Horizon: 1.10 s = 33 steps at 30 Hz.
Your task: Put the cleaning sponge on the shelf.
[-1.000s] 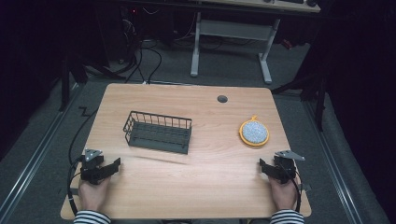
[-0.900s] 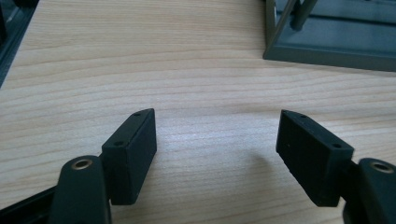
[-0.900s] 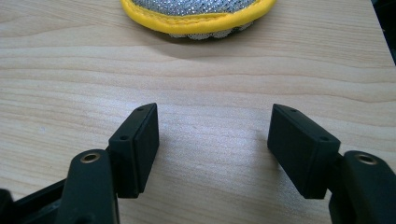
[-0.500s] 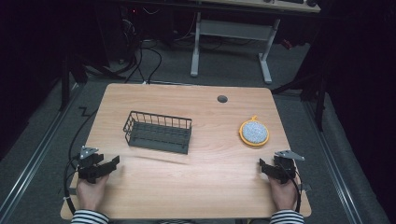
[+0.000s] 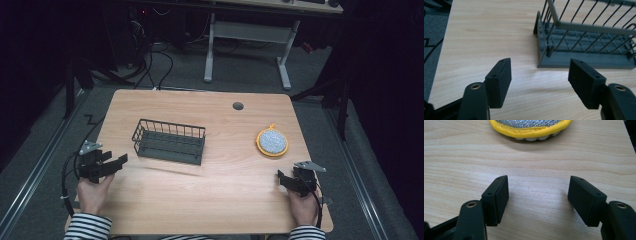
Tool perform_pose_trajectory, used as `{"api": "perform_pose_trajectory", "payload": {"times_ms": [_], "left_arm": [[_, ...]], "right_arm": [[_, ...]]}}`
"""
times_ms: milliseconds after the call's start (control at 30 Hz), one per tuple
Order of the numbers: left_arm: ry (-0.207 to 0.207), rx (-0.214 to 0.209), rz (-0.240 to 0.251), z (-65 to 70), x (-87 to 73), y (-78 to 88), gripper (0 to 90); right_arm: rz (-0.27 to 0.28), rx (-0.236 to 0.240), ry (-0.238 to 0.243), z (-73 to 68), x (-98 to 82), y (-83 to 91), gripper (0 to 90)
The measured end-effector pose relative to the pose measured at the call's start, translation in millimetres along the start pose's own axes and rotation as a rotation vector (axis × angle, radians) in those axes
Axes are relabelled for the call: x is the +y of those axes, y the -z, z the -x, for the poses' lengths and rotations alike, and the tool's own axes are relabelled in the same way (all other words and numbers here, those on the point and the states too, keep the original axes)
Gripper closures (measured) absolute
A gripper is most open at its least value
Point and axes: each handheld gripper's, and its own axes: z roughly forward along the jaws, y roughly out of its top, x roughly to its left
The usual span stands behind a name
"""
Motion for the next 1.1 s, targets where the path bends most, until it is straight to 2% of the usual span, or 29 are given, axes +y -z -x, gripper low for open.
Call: {"api": "perform_pose_trajectory", "payload": {"times_ms": [200,300,333,400,700,833,900,933,1000,1100], "left_arm": [[-0.012,0.003,0.015,2.2,23.7,1.2,40.4],[-0.032,-0.002,-0.003,5.5,37.1,-2.1,41.2],[-0.032,-0.002,-0.003,5.5,37.1,-2.1,41.3],[-0.044,-0.003,-0.024,8.7,49.2,-8.9,41.7],[-0.064,-0.001,-0.073,13.6,77.2,-30.0,43.4],[-0.087,0.018,-0.122,15.3,89.2,-43.0,45.9],[-0.094,0.018,-0.151,16.4,94.0,-51.9,50.4],[-0.094,0.018,-0.151,16.4,94.0,-51.9,51.6],[-0.109,0.037,-0.191,19.4,97.1,-61.8,53.7],[-0.116,0.046,-0.218,22.2,99.0,-70.1,55.0]], "right_arm": [[0.001,0.002,-0.002,-0.4,-0.2,0.0,32.7],[0.001,0.003,-0.003,-0.5,-0.2,0.0,32.7],[0.001,0.003,-0.003,-0.5,-0.2,0.0,32.7],[0.001,0.003,-0.002,-0.5,-0.2,0.0,32.5],[0.000,0.007,-0.001,-0.4,-0.2,0.1,31.9],[0.000,0.007,-0.001,-0.4,-0.3,0.1,31.9],[-0.003,0.007,0.000,-0.4,-0.2,0.2,31.7],[-0.003,0.007,0.000,-0.4,-0.2,0.2,31.7],[0.000,0.008,0.000,-0.7,-0.4,0.2,31.5],[0.000,0.009,0.000,-0.7,-0.4,0.2,31.5]]}}
